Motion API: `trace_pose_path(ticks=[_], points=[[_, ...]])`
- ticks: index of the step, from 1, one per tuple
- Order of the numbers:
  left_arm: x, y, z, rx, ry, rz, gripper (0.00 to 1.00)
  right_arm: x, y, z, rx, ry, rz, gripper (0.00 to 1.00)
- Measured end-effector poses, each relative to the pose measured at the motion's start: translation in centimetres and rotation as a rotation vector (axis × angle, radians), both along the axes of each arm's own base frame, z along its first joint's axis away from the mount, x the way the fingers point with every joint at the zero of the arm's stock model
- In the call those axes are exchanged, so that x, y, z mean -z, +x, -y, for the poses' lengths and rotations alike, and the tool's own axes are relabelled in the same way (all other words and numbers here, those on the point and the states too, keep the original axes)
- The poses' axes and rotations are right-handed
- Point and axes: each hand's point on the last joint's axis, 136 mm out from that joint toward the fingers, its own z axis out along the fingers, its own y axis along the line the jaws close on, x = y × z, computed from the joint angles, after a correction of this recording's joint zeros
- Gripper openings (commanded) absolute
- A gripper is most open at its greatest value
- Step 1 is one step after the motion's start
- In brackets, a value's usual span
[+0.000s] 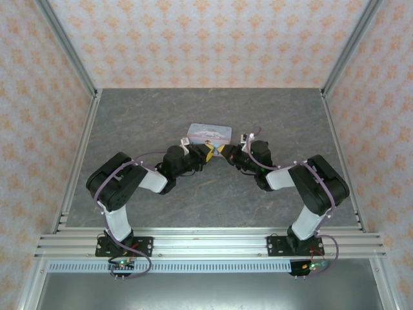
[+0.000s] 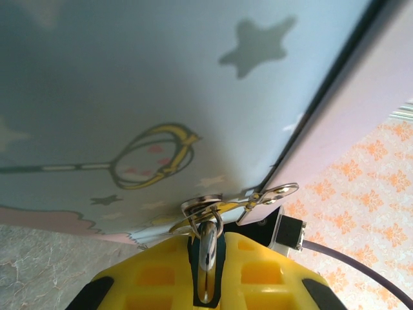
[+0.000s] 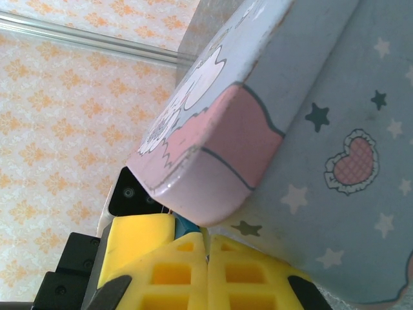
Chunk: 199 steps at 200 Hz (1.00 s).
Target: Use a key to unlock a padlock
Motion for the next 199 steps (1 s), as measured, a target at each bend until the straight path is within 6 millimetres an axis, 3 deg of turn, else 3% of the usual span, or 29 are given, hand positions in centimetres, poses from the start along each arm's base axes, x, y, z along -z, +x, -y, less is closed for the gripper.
trace_pose_path(ticks=[138,199], points=[[-0.2,0.7,-0.6,-0.055,0.0,0.013,0.0,-0.2,1.0,-0.9,0.062,0.139,-0.069,0.0],[-0.2,0.8,-0.9,-0.067,0.002,0.016,0.0,-0.1,1.1,-1.0,0.068,0.105,-0.04,0.0]])
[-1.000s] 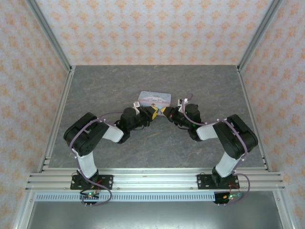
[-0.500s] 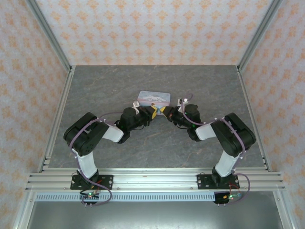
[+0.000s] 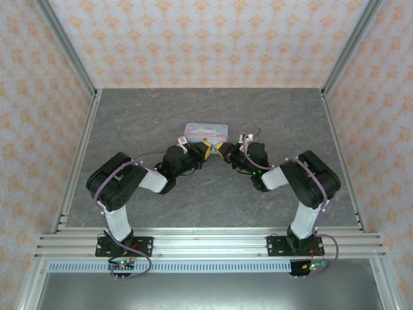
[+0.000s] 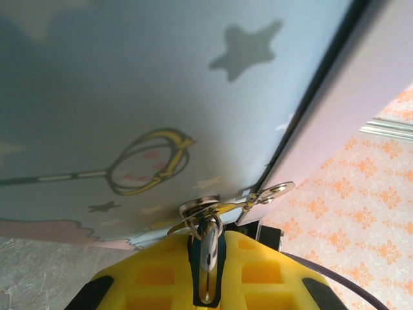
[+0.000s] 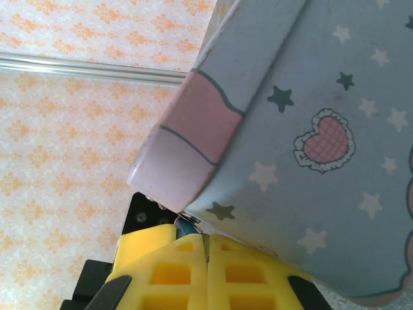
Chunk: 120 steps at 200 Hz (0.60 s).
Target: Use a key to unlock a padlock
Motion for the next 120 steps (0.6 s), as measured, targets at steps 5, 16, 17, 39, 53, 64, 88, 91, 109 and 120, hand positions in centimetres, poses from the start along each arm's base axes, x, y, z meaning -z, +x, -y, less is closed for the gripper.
trace_pose_path(ticks=[5,16,17,39,53,64,88,91,109,120], points=[[0.2,-0.1,-0.1,0.001,0.003,-0.003,0.0,0.1,-0.1,0.0,-0.004,-0.007,0.003,0.0],[0.5,-0.4,-0.2,0.004,0.009,-0.01,0.0,0.4,-0.3,-0.2,-0.013,-0.021,0.002,0.0],[0.6,-0.4,-0.2,0.004,0.01,-0.01,0.0,0.4,-0.3,-0.2,-0.014,-0.022,0.002,0.0],[1.3,-1.2,-0.4,0.022,0.039,-0.018,0.0,1.2,-1.1,-0.5,-0.04,-0.042,-0.014,0.0],[1.6,-1.9,-0.6,0.041,0.06,-0.023,0.0,1.6,-1.8,-0.7,-0.061,-0.049,-0.023,0.0],[1.8,-2.4,-0.7,0.058,0.078,-0.027,0.0,1.8,-2.4,-0.8,-0.077,-0.054,-0.023,0.0],[1.5,-3.5,-0.9,0.09,0.106,-0.017,0.0,1.7,-3.7,-0.9,-0.116,-0.054,-0.013,0.0],[1.5,-3.7,-0.9,0.096,0.108,-0.014,0.0,1.6,-3.8,-0.9,-0.12,-0.053,-0.01,0.0],[1.1,-4.3,-1.0,0.114,0.124,-0.004,0.0,1.4,-4.7,-1.1,-0.141,-0.047,0.001,0.0],[1.0,-4.5,-1.1,0.121,0.136,0.0,0.0,1.3,-4.9,-1.2,-0.152,-0.043,0.006,0.0]])
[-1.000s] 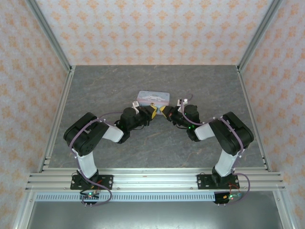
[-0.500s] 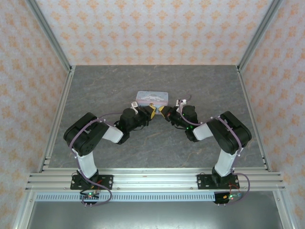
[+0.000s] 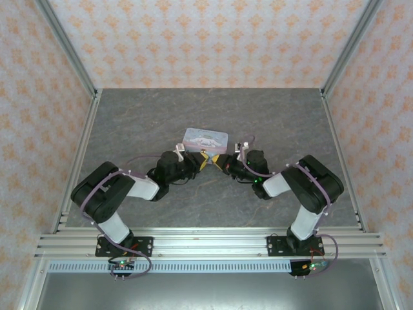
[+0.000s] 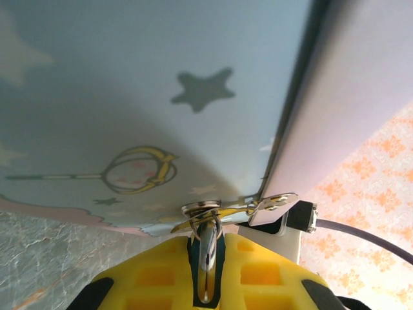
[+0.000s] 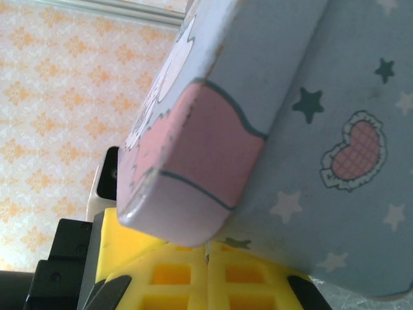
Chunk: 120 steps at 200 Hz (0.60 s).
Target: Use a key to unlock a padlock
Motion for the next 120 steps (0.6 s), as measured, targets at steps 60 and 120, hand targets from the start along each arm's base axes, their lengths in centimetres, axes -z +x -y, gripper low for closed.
trace_pose_path(ticks=[60,120], points=[[-0.37,-0.18,-0.29,-0.001,0.018,0.02,0.0,-0.51,-0.14,-0.28,-0.01,0.035,-0.004,0.0],[-0.31,-0.26,-0.72,-0.027,0.016,0.037,0.0,-0.6,-0.38,-0.76,0.002,0.08,-0.062,0.0]])
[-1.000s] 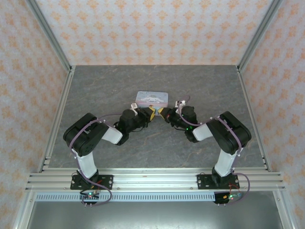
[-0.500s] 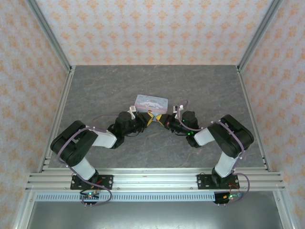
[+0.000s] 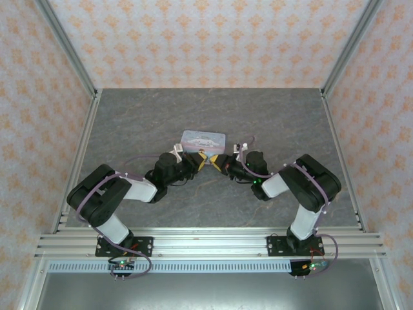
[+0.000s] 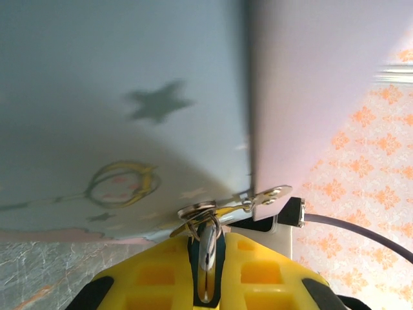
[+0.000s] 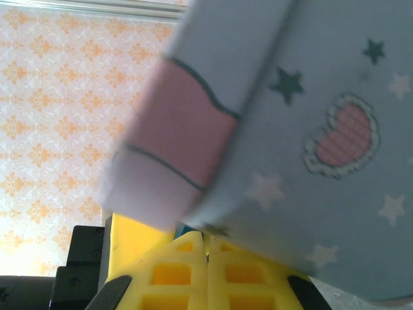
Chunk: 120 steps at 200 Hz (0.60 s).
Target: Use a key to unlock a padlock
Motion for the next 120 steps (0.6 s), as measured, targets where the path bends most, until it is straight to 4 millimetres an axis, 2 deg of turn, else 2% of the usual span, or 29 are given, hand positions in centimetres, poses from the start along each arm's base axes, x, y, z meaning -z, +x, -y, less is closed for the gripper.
trace_pose_path(ticks=[54,120], points=[[0.0,0.4,-0.7,-0.044,0.004,0.017,0.0,0.0,-1.1,-1.4,-0.012,0.014,-0.03,0.0],[-0.3,0.4,-0.6,-0.055,-0.005,0.024,0.0,-0.1,-1.2,-1.6,-0.005,0.026,-0.042,0.0]])
